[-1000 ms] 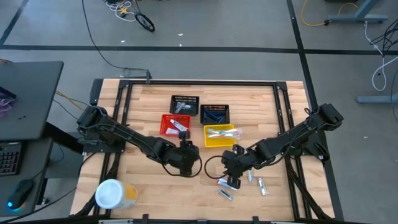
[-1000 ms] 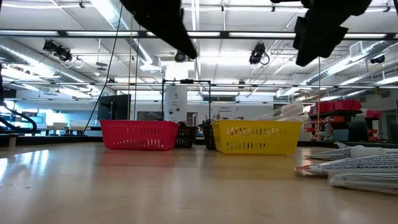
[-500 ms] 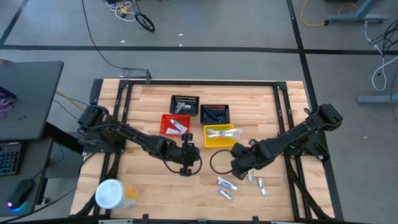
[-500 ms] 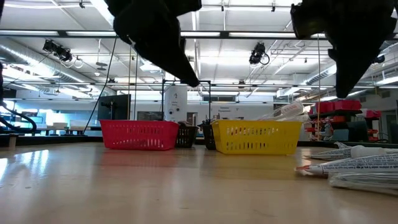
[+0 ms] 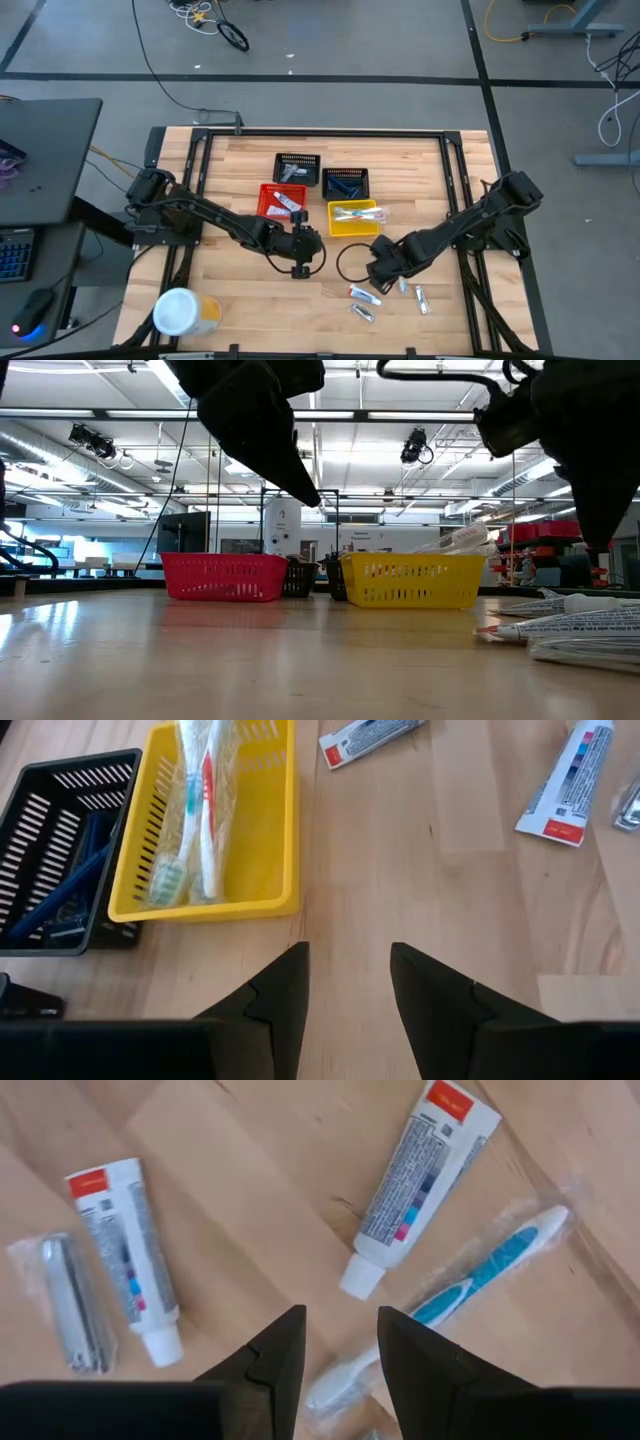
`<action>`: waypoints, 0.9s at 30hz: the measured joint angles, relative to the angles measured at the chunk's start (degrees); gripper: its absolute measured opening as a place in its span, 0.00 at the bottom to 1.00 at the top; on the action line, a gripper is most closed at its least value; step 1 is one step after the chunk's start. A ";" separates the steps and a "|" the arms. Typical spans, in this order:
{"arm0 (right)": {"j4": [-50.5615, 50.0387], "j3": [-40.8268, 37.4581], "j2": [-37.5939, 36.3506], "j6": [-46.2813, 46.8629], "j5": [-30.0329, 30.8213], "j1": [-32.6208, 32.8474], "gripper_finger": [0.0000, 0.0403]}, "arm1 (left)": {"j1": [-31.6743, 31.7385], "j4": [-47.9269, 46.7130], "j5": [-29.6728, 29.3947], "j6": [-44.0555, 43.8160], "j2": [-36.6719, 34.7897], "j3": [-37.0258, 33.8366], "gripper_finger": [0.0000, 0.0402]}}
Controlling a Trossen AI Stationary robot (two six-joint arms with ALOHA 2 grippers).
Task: Pick & Place Travel size toiletries
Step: Put the white toothpaste into the red bin
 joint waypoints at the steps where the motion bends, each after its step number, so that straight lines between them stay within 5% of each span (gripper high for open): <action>1: 0.00 0.00 0.38 0.43 -0.02 -0.04 0.34 | 0.00 -0.02 0.00 0.00 0.00 0.00 0.38; 27: 2.15 0.00 11.45 4.88 -4.91 -3.67 0.33 | 0.00 -0.01 -0.02 0.01 0.00 0.00 0.38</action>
